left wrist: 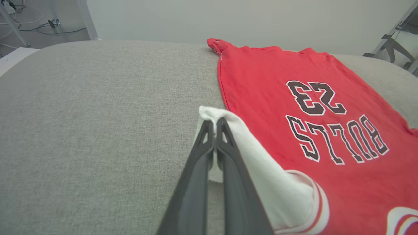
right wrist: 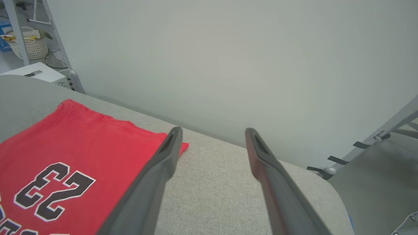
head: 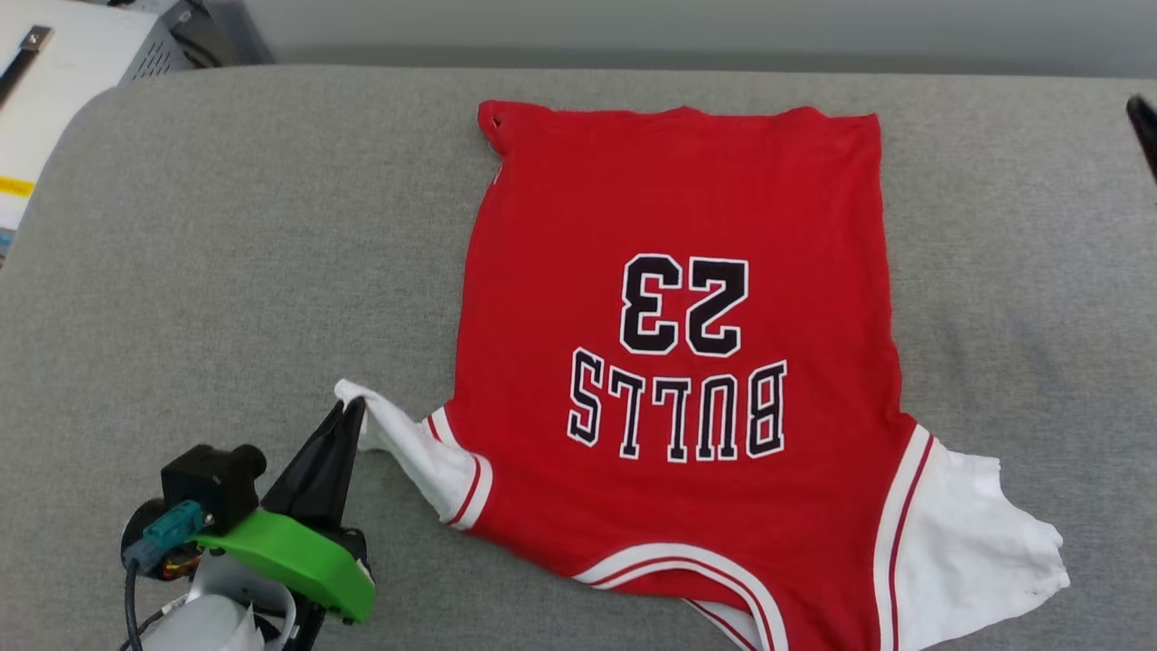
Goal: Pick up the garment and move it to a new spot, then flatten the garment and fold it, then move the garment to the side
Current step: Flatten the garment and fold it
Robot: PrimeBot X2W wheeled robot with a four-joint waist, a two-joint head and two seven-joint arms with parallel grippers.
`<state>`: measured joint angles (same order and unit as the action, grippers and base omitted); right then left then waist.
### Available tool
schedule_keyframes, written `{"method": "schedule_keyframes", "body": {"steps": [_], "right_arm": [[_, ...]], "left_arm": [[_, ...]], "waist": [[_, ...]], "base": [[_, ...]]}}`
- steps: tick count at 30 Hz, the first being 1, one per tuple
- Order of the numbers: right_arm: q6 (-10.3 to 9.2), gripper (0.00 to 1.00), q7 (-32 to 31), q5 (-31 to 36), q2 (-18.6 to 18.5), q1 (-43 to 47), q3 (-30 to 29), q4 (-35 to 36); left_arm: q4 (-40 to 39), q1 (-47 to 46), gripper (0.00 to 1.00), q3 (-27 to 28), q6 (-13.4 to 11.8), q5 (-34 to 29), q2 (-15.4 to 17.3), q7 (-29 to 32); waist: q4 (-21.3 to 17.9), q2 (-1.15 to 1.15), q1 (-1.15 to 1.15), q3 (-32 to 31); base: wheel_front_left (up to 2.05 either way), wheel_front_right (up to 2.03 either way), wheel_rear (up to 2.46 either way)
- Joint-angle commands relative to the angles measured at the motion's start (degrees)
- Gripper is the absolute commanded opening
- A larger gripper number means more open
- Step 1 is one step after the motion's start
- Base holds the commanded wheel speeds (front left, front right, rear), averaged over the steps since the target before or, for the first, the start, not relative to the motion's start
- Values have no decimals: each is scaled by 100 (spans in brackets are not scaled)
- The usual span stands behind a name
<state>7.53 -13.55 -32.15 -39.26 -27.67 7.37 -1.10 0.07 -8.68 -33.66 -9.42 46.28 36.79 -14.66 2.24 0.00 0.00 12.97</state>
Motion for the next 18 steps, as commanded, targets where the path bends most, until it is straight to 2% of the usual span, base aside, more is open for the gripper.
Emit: {"method": "schedule_keyframes", "body": {"steps": [1,9,14,18], "right_arm": [[-4,100,-221,12,-17,-443,95,-128],[-4,100,-2273,-252,82,-2807,978,-1480],[-4,100,-3516,-527,247,-3726,1332,-2178],[-4,100,-4187,-446,348,-4147,1429,-2710]], "left_arm": [[-92,-152,0,61,-48,-132,-93,-33],[-386,-476,0,253,31,-534,-445,-34],[-475,-667,0,317,133,-749,-645,-34],[-530,-780,0,341,200,-904,-838,-34]], "waist": [[326,0,0,569],[699,0,0,1331],[912,0,0,1754],[1047,0,0,2032]], "base": [[0,0,0],[0,0,0],[0,0,0],[0,0,0]]}}
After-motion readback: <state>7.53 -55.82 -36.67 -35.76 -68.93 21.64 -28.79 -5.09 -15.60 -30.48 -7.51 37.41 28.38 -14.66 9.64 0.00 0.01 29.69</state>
